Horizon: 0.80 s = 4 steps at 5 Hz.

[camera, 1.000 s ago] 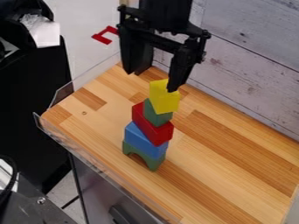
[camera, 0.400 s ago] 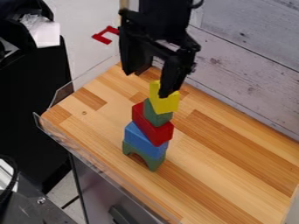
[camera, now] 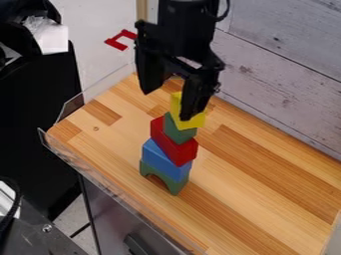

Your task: Take the yellow cube and put in on the right side of the table

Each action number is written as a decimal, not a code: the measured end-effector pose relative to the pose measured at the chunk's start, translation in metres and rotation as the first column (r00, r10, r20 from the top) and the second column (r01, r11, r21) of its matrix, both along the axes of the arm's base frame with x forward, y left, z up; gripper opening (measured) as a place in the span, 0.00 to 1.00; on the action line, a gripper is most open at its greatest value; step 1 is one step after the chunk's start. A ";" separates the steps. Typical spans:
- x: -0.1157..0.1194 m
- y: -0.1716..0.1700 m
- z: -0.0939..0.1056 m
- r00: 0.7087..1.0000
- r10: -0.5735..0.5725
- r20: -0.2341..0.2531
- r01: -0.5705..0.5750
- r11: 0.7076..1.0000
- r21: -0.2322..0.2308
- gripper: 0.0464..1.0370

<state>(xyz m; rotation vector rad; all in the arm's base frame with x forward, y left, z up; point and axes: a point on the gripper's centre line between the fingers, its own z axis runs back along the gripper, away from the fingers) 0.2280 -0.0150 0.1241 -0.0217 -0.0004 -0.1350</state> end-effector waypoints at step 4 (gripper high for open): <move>0.016 -0.004 -0.025 1.000 -0.005 -0.030 0.005 1.000 -0.020 0.66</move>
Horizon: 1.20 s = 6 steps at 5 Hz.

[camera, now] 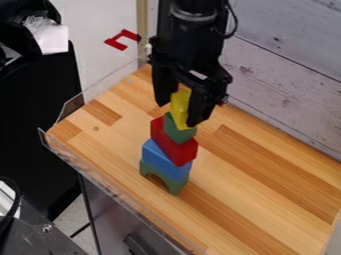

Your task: Take the yellow cube and put in on the right side of the table

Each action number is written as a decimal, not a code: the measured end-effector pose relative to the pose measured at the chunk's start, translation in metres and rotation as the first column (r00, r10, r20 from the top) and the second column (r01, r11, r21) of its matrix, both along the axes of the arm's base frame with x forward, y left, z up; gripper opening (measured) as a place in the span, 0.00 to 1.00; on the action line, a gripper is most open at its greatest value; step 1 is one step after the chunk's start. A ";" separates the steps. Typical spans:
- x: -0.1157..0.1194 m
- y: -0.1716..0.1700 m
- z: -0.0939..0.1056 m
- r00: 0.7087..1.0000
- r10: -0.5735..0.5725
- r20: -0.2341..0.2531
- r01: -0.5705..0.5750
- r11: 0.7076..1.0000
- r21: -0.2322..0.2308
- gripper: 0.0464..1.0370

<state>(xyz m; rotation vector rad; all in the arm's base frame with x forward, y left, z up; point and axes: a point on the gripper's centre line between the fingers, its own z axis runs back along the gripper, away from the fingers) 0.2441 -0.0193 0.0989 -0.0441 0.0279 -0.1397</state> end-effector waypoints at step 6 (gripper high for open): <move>0.011 -0.076 0.027 0.981 0.178 0.076 -0.181 0.982 0.043 0.54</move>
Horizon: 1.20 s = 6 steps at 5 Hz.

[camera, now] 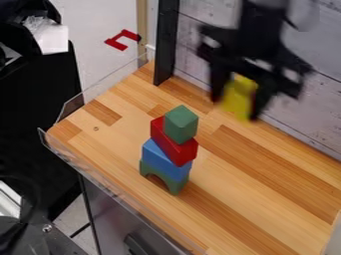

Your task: Take the yellow cube and put in on the right side of the table

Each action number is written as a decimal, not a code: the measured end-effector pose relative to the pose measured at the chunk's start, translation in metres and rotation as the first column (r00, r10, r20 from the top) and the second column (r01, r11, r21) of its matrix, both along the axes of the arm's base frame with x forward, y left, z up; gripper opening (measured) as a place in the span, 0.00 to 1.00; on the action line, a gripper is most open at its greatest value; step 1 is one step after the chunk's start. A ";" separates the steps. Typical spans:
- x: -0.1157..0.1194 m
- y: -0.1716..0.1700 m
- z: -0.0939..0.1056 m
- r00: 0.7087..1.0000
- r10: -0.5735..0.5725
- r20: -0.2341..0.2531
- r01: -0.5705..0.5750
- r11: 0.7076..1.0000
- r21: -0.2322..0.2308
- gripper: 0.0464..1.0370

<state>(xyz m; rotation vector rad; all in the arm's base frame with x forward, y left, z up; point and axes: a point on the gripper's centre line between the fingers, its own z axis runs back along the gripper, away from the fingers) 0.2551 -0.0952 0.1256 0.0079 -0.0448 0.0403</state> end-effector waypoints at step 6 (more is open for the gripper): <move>0.003 -0.022 -0.132 0.942 0.259 -0.213 -0.274 0.961 -0.041 0.54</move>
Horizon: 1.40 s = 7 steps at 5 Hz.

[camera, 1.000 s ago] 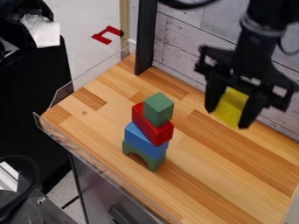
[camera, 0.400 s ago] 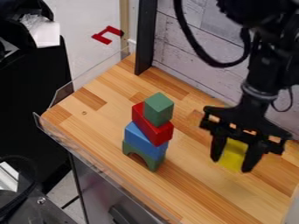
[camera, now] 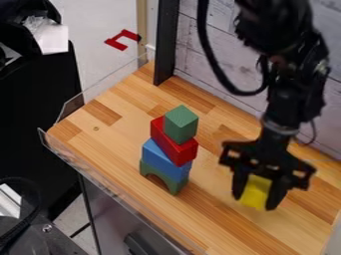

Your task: Take the yellow cube and put in on the right side of the table

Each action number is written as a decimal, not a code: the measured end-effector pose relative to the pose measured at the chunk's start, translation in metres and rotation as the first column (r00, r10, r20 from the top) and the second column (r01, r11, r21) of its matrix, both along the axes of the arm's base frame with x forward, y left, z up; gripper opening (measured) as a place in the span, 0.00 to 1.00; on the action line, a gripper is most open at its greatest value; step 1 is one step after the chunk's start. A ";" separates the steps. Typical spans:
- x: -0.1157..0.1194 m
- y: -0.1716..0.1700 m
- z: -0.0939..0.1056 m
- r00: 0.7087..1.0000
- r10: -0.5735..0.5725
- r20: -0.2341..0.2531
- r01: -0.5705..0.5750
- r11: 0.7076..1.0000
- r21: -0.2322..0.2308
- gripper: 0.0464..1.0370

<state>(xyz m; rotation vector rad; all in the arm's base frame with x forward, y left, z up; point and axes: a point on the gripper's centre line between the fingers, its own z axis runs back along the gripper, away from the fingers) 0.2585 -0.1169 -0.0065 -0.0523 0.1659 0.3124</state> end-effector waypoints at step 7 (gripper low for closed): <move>0.002 0.004 0.074 0.974 -0.058 0.218 0.029 0.991 0.133 0.96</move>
